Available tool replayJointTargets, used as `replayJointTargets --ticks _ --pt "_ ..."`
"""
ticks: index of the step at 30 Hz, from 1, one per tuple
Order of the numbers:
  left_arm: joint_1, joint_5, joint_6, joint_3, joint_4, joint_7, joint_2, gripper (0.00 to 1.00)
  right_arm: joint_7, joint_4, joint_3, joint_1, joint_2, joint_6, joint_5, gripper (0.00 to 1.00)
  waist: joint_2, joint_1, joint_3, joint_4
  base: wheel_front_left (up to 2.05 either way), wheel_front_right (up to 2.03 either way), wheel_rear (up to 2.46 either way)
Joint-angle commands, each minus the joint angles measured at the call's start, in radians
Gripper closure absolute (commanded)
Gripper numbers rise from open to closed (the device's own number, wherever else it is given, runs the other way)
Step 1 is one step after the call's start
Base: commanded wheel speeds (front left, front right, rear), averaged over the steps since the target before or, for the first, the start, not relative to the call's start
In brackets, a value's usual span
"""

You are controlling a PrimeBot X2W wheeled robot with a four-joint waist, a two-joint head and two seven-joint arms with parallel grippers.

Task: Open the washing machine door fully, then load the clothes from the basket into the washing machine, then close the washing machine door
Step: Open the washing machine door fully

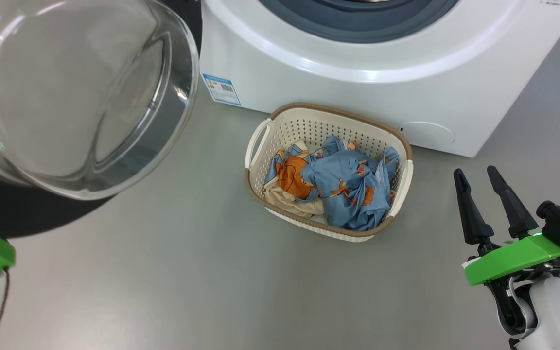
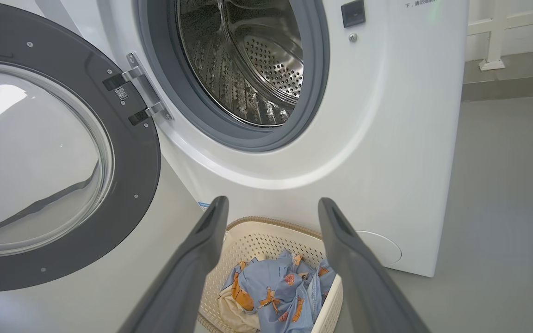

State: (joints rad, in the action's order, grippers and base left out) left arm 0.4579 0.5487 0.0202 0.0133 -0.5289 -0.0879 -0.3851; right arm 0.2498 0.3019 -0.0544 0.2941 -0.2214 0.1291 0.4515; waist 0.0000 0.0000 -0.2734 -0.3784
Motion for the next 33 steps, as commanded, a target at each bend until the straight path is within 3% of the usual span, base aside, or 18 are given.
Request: replayJointTargets --ticks 1,17,33 --pt "0.059 -0.001 0.005 0.051 -0.007 -0.003 -0.082 1.00 0.012 -0.025 -0.020 0.018 -0.002 0.002 0.011 0.00 0.0000 0.0000 -0.008 -0.002 0.00 0.00 0.00" --pt "0.192 -0.010 -0.025 0.042 -0.229 -0.051 -0.146 1.00 0.012 -0.013 -0.027 0.019 -0.002 0.002 0.018 0.00 0.0000 0.0000 0.000 0.015 0.00 0.00 0.00" --pt "0.180 -0.012 -0.076 -0.003 -0.263 -0.118 -0.110 1.00 0.012 -0.006 -0.032 0.001 -0.001 0.002 0.018 0.00 0.0000 0.0000 0.034 0.007 0.00 0.00 0.00"
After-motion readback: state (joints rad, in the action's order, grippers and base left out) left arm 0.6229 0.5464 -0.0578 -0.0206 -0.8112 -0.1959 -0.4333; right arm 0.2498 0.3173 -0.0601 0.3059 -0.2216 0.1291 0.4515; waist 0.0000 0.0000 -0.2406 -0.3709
